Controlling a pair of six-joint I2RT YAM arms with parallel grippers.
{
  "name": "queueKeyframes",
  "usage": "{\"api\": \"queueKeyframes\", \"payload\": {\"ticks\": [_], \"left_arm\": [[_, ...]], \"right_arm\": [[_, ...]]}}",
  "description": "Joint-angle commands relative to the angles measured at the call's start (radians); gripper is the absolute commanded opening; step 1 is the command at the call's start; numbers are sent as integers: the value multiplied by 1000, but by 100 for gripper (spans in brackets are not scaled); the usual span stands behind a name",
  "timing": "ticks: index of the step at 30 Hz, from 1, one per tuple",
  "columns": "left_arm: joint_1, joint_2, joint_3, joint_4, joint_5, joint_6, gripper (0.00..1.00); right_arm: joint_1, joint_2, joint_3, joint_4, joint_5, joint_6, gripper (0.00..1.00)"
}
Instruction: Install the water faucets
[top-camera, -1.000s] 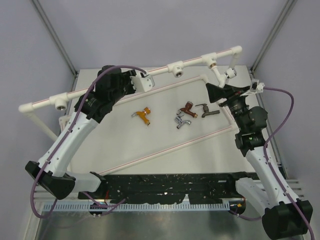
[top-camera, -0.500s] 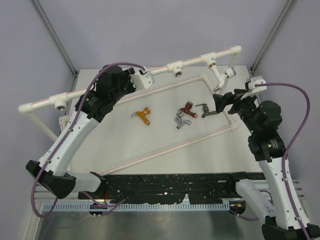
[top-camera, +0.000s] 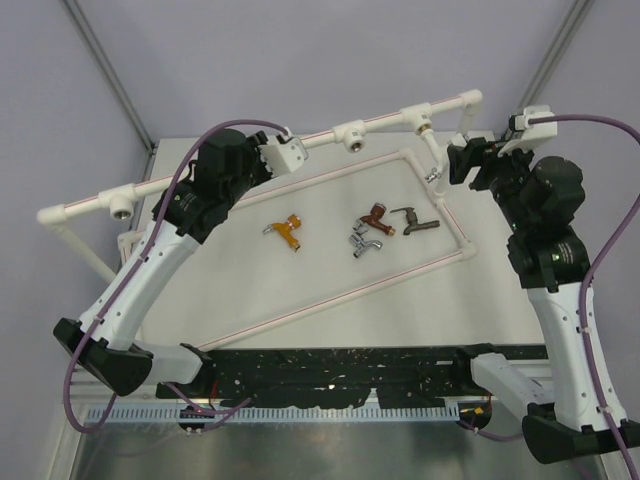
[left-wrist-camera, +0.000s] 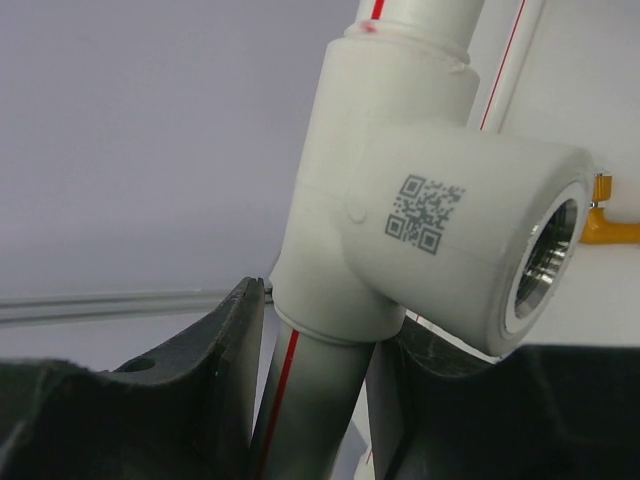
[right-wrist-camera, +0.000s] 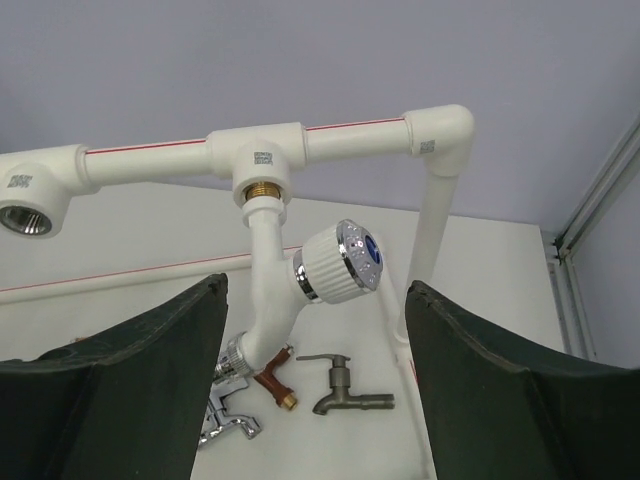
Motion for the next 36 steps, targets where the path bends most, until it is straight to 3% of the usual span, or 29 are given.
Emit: {"api": "queueKeyframes", "payload": {"ticks": [1,6,12,16,19,24,26,31,36], "left_arm": [[30,24,6,57,-144,-302,8],[36,28,-3,57,-128,-319,8],[44,29,4,56,-101,-345,8],[44,32,10,46,-99,-348,8],[46,31,10,48,-96,-356,8],[44,29,12,46,-88,-377,8],[44,32,7,46,-90,-384,8],[46,34,-11,51,-116,-399,8],[44,35,-36,60,-118,-400,8]], "right_arm": [[-21,81,49,63,-13,75,73],[-60,123,15,123,-52,119,66],[-127,146,-57,191,-148,200,36],[-179,160,-57,177,-220,216,31],[-181,153,-34,151,-230,164,41],[-179,97,4,117,-221,41,77],[-179,54,-9,119,-198,-51,86],[-179,-44,-90,108,-167,-362,91],[-170,-164,-202,142,-243,-531,90]]}}
